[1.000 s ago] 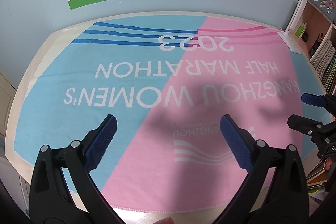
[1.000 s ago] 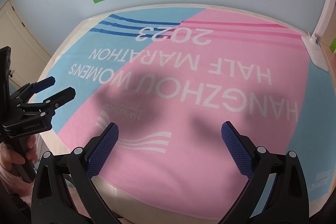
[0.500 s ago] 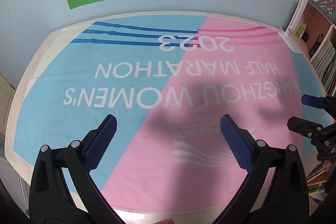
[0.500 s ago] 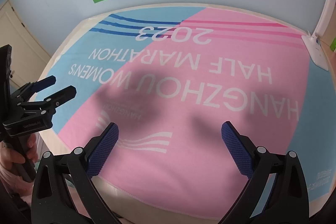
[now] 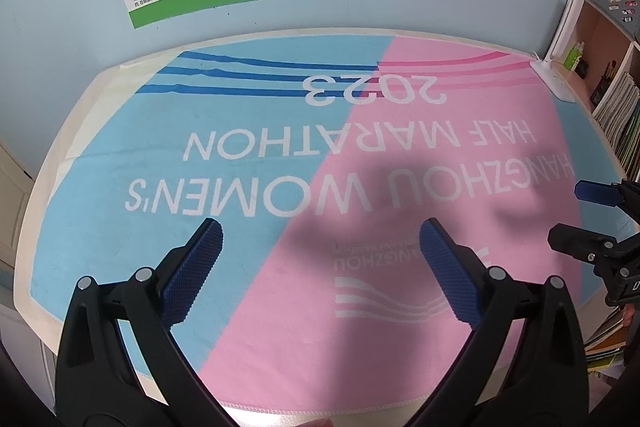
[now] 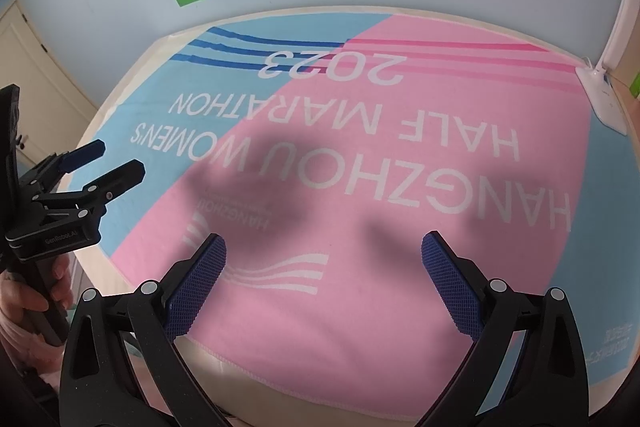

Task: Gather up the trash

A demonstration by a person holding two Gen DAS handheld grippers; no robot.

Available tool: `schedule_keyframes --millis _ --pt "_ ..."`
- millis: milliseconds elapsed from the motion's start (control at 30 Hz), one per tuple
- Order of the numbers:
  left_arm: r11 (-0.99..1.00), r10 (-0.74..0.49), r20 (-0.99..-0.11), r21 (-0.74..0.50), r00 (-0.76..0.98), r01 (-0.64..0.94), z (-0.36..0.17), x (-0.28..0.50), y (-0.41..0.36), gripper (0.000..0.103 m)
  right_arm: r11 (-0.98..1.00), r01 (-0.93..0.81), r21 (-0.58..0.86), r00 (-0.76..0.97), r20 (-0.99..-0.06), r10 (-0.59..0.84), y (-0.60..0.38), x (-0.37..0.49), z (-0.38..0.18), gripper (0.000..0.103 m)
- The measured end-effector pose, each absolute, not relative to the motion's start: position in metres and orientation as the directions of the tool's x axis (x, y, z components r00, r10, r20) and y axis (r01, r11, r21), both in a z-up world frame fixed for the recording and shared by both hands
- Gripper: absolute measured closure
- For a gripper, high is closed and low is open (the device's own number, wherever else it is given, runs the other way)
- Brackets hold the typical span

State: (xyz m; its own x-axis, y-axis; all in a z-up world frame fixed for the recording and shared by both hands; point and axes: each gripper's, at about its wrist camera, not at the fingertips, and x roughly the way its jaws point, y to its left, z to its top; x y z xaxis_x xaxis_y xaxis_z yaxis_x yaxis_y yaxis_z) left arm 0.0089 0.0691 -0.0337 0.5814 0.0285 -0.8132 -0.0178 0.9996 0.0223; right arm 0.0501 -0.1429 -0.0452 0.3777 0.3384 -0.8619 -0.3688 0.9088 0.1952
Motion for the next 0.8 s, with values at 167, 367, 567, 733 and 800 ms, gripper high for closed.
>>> schedule_keyframes --millis 167,367,567,733,800 --pt "0.999 0.036 -0.813 0.026 0.582 -0.025 -0.033 0.010 0.069 0.007 0.909 -0.367 0.197 0.376 -0.863 0.338 -0.143 0.052 -0.046 0.006" --pt "1.000 0.029 -0.812 0.025 0.583 -0.014 -0.033 0.011 0.067 0.007 0.911 -0.363 0.195 0.378 -0.863 0.335 -0.144 0.054 -0.047 0.006" --pt "1.000 0.019 -0.840 0.007 0.542 -0.024 -0.039 0.017 0.067 0.007 0.912 -0.360 0.196 0.378 -0.863 0.334 -0.145 0.055 -0.047 0.006" --pt "0.998 -0.008 -0.852 -0.037 0.524 -0.045 -0.044 0.018 0.073 0.007 0.915 -0.351 0.199 0.380 -0.863 0.334 -0.150 0.056 -0.048 0.006" --pt "0.999 -0.008 -0.852 -0.032 0.523 -0.037 -0.044 0.018 0.072 0.007 0.916 -0.346 0.200 0.380 -0.863 0.332 -0.151 0.057 -0.048 0.006"
